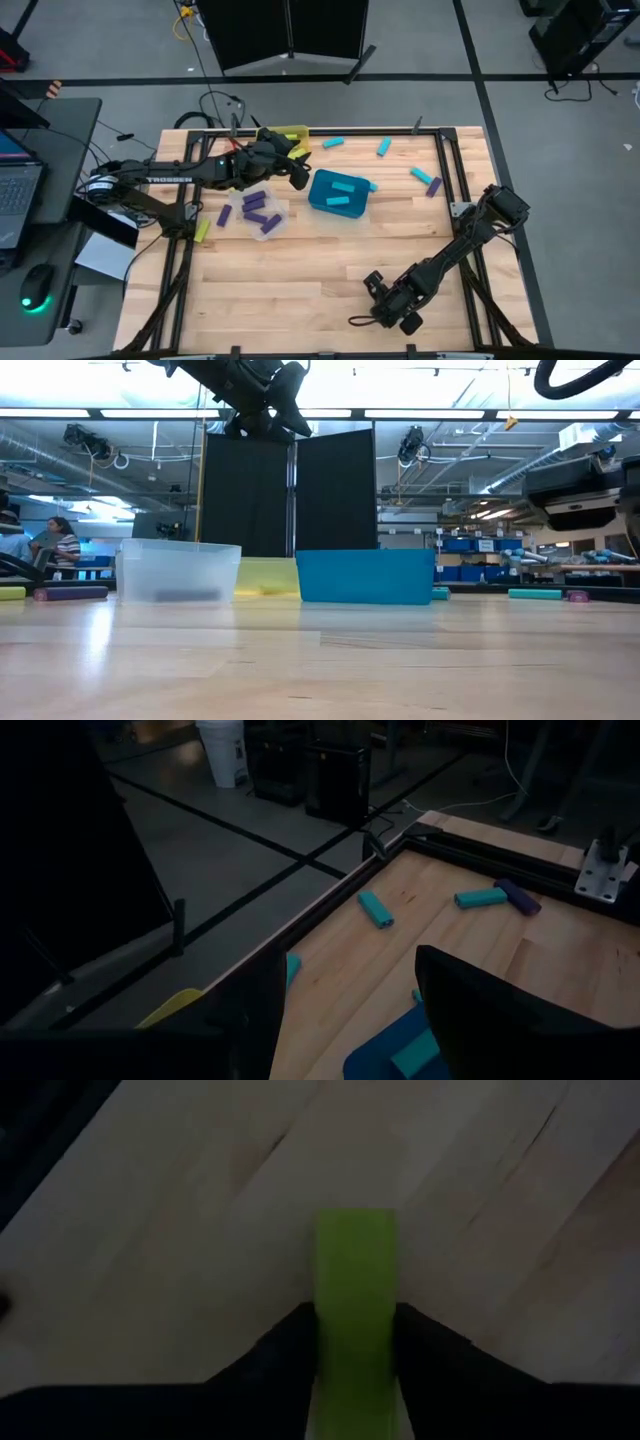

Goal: Sort blocks
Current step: Put the green block into the yellow bin

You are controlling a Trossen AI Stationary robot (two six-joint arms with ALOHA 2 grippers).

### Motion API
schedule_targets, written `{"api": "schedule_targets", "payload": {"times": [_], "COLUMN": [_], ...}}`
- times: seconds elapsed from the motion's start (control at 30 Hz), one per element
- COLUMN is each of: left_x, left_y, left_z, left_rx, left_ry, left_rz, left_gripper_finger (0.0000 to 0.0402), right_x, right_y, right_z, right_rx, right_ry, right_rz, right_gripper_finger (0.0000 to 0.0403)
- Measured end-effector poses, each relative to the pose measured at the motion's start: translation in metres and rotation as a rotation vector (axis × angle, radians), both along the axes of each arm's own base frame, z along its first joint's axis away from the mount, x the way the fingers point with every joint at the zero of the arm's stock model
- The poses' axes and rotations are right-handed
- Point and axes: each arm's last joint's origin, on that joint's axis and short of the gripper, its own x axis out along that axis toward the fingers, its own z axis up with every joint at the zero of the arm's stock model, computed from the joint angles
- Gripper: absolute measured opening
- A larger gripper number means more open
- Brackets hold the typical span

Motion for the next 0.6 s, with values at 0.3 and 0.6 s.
{"api": "schedule_targets", "payload": {"times": [0.3, 0.6], "left_x": [0.002, -0.015], "left_y": [-0.001, -0.01], "left_z": [0.003, 0.026], "left_rx": [0.005, 0.054], "left_ry": [-0.029, -0.09], "left_rz": [-0.051, -0.109], "left_gripper_finger": [0.0231, 0.0231], "right_x": [0.007, 0.01], "right_y": [-0.01, -0.048], "right_z": [0.005, 0.062], "right_rx": [0.032, -0.064], "right_ry": [0.006, -0.203], "right_rz": [-0.049, -0.116], "right_gripper_finger": [0.0118, 0.0118]}}
